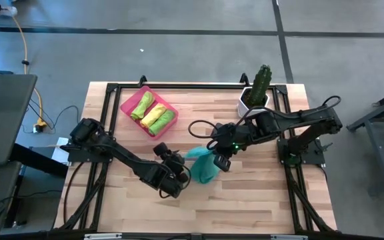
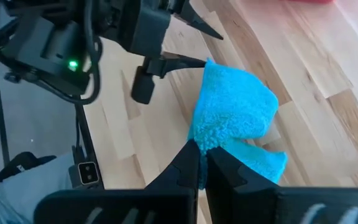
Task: Roll microfiber towels into tight, uniform cylinder then place into a basket
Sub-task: Roll the blue microfiber cloth
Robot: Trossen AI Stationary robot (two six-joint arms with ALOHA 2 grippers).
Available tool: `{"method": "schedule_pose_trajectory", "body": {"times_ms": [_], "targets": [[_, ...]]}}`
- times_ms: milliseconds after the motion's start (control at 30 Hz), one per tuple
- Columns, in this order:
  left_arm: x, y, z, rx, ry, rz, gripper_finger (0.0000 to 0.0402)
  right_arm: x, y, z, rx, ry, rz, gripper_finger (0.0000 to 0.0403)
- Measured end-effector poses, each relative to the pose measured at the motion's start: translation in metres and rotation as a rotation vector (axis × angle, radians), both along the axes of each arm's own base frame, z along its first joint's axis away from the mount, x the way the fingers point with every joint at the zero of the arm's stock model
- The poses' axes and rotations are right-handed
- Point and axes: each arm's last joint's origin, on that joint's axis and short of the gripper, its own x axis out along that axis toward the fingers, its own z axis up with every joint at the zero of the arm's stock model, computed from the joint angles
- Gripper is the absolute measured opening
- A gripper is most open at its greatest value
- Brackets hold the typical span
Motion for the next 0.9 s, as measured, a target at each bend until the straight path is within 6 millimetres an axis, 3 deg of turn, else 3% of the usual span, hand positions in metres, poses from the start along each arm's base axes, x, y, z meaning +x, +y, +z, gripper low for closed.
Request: {"method": "schedule_pose_trajectory", "body": {"times_ms": [400, 600, 700, 900], "targets": [[0.012, -0.002, 0.004, 0.102, -0.083, -0.043, 0.0172, 0.002, 0.000, 0.001, 0.001, -0.024, 0.005, 0.0002], [0.018, 0.007, 0.005, 0.095, -0.092, -0.040, 0.0165, 0.003, 0.000, 0.002, 0.002, -0.032, 0.004, 0.0002], [0.020, 0.012, 0.004, 0.044, -0.078, -0.043, 0.0132, 0.003, 0.000, 0.002, -0.008, -0.034, 0.018, 0.0002], [0.020, 0.010, 0.003, -0.021, -0.049, -0.086, 0.0013, 0.002, 0.001, 0.002, -0.059, -0.041, 0.088, 0.0002]]}}
